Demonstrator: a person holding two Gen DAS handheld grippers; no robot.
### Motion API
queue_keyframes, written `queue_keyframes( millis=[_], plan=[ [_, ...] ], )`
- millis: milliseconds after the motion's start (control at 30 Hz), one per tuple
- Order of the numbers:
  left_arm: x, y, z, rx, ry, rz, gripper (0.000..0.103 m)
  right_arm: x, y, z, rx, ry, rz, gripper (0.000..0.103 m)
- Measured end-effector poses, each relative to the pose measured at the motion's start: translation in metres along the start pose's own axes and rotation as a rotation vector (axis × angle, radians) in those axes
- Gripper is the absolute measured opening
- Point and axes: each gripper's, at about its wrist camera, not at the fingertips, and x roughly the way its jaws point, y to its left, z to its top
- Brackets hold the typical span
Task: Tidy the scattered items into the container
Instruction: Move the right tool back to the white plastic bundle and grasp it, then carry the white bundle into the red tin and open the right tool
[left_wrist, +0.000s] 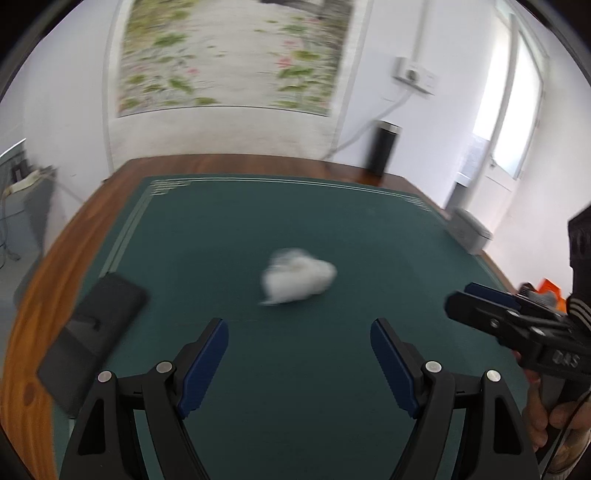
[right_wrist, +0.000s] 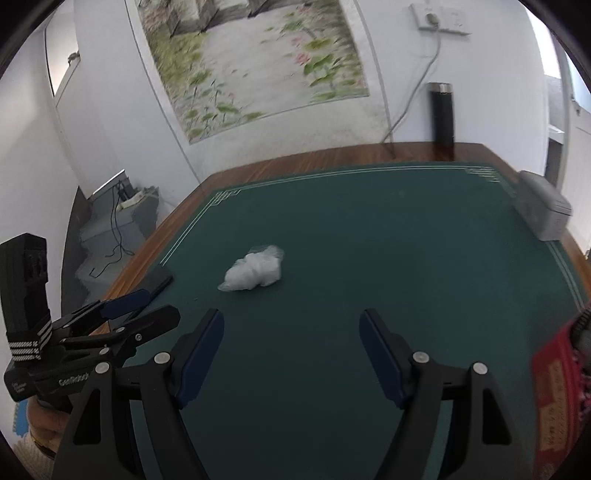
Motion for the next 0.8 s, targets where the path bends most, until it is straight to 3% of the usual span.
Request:
queue_keyframes(
  millis=[133,333,433,600,800],
  plan=[
    [0.01,0.033,-0.004,-0.063,0.033,0.022,0.081,0.068,0.041,0.033,-0.031,0.064,0.001,0.079],
    [0.021,0.038,-0.01,-0.084,0.056,0.026,0.081,0.14,0.061,0.045,-0.046,0.154,-0.018,0.077],
    [0.028,0.038,-0.015,-0.083,0.08,0.035,0.081,0.154,0.063,0.039,-0.071,0.18,-0.009,0.059],
    [0.027,0.031,-0.016,-0.075,0.079,0.027,0.081,0.134,0.065,0.027,-0.11,0.154,-0.025,0.042],
    [0.022,0.011,-0.021,-0.017,0.072,-0.006,0.081,0.05,0.043,0.007,-0.079,0.053,-0.058,0.039]
  ],
)
